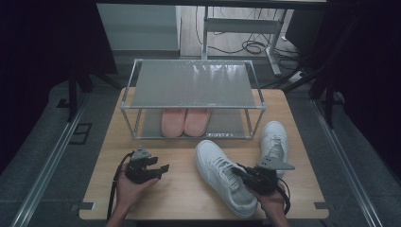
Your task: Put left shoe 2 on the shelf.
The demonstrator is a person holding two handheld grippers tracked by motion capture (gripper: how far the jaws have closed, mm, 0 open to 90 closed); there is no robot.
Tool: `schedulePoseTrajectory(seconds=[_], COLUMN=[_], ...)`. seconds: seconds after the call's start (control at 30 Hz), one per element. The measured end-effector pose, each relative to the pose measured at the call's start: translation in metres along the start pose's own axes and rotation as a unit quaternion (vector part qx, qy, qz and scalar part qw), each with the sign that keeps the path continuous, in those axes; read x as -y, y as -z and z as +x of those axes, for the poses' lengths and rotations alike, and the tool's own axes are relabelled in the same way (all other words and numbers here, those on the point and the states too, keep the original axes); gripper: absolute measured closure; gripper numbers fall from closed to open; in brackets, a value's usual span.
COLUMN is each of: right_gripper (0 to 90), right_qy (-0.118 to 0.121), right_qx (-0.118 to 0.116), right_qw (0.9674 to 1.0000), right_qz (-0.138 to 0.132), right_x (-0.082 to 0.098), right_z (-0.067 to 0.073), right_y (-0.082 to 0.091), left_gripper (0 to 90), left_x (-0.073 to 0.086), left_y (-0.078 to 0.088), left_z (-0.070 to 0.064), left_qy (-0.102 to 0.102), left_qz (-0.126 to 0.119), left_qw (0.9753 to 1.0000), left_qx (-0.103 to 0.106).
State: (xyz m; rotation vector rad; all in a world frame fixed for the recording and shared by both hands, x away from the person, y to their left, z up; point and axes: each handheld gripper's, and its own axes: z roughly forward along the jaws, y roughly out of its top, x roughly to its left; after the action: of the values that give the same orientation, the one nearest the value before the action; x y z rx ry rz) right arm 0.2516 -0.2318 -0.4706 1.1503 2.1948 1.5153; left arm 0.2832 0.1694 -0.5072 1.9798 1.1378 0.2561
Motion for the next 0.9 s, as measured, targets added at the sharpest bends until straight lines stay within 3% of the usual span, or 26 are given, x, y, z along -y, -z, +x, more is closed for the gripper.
schedulePoseTrajectory(seconds=[0.27, 0.9], right_gripper=[81.6, 81.7], right_qy=[-0.016, -0.015], right_qx=[-0.018, -0.038], right_qw=[0.9992, 0.9960], right_qz=[-0.033, -0.080], right_x=[-0.008, -0.031], right_z=[0.002, 0.008], right_y=[0.013, 0.030], left_gripper=[39.8, 39.7], left_x=[0.000, -0.001], left_y=[0.000, -0.001], left_z=[0.000, -0.001], left_qy=[0.001, 0.004], left_qz=[0.000, 0.001], left_qw=[1.0000, 1.0000], left_qx=[0.000, 0.003])
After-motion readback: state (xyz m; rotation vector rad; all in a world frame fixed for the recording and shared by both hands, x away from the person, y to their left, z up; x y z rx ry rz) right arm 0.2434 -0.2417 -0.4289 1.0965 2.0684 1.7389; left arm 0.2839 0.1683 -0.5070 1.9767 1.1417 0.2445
